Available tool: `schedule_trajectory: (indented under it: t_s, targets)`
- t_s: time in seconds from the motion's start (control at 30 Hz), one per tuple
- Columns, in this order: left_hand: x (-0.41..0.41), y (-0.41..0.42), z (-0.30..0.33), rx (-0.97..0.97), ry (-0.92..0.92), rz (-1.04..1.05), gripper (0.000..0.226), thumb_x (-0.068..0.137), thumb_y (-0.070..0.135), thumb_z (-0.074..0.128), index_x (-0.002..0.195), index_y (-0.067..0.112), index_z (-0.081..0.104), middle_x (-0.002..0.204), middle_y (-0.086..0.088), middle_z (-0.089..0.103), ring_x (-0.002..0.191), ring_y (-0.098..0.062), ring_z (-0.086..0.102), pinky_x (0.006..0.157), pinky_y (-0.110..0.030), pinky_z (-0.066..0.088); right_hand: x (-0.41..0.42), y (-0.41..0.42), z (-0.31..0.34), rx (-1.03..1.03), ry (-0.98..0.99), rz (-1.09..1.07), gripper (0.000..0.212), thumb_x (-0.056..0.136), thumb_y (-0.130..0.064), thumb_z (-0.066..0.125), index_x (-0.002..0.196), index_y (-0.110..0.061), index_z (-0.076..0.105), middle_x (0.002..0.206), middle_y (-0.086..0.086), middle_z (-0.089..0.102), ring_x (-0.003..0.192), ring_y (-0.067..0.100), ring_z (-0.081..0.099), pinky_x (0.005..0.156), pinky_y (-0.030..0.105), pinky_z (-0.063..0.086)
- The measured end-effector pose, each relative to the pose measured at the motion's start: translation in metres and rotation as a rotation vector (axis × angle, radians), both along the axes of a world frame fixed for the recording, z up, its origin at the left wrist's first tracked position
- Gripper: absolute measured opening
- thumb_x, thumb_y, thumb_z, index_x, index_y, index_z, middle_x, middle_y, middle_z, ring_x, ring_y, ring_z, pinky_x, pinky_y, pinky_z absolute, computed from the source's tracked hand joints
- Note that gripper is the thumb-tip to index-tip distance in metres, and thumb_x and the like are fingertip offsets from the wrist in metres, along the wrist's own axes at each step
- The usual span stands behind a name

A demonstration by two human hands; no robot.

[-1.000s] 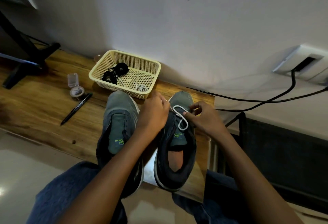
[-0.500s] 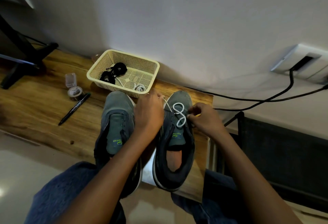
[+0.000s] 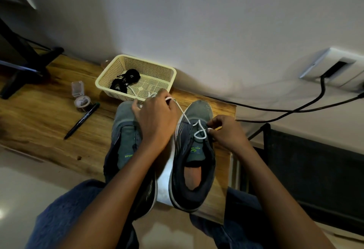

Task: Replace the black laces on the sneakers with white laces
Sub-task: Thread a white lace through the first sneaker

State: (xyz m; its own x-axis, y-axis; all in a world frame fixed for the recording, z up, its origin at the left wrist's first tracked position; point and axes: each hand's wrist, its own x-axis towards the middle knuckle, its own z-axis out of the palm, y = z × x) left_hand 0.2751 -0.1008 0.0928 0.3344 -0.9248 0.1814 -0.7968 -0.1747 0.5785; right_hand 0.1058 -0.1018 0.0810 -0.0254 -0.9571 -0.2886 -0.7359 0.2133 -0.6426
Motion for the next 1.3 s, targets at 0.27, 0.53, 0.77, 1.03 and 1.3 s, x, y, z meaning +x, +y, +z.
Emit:
schedule_trajectory:
  t_s: [0.27, 0.53, 0.77, 1.03, 1.3]
  targets:
    - [-0.011, 0.005, -0.015, 0.191, -0.035, -0.223, 0.029, 0.086, 0.051, 0.061, 0.11, 0.035, 0.065, 0.099, 0.012, 0.071, 0.101, -0.012, 0.061, 0.112, -0.043, 0.013, 0.002, 0.0, 0.0, -0.012, 0.04, -0.003, 0.016, 0.087, -0.008, 0.065, 0.102, -0.01, 0.068, 0.105, 0.007, 0.069, 0.092, 0.025, 0.066, 0.079, 0.031, 0.051]
    - [-0.017, 0.006, -0.013, 0.053, 0.169, -0.129, 0.016, 0.096, 0.033, 0.054, 0.105, 0.023, 0.061, 0.09, 0.002, 0.07, 0.081, -0.02, 0.063, 0.092, -0.036, 0.041, 0.002, 0.001, -0.001, -0.016, 0.042, 0.013, 0.014, 0.086, -0.006, 0.066, 0.099, -0.01, 0.068, 0.103, 0.008, 0.069, 0.091, 0.025, 0.066, 0.076, 0.029, 0.051]
    - [-0.012, 0.004, -0.012, 0.199, 0.214, -0.168, 0.014, 0.094, 0.036, 0.055, 0.103, 0.028, 0.06, 0.078, 0.013, 0.06, 0.075, -0.021, 0.064, 0.08, -0.04, 0.053, 0.004, 0.001, 0.001, -0.007, 0.032, 0.01, 0.012, 0.085, -0.004, 0.066, 0.094, -0.012, 0.067, 0.102, 0.009, 0.069, 0.092, 0.028, 0.066, 0.085, 0.041, 0.054]
    - [-0.005, -0.002, -0.008, 0.081, 0.302, -0.072, 0.006, 0.095, 0.025, 0.057, 0.096, 0.026, 0.063, 0.093, 0.005, 0.069, 0.077, -0.016, 0.063, 0.071, -0.037, 0.054, 0.005, 0.002, 0.002, -0.033, 0.181, 0.017, 0.005, 0.088, -0.012, 0.066, 0.085, -0.009, 0.064, 0.09, 0.004, 0.064, 0.086, 0.02, 0.057, 0.071, 0.029, 0.04]
    - [-0.022, 0.008, -0.028, 0.222, 0.27, -0.211, 0.005, 0.089, 0.024, 0.066, 0.093, 0.026, 0.069, 0.095, 0.006, 0.07, 0.083, -0.015, 0.063, 0.066, -0.029, 0.044, 0.0, -0.001, 0.003, 0.083, 0.146, 0.005, 0.007, 0.097, -0.012, 0.048, 0.097, -0.008, 0.053, 0.098, 0.01, 0.06, 0.094, 0.028, 0.056, 0.072, 0.033, 0.041]
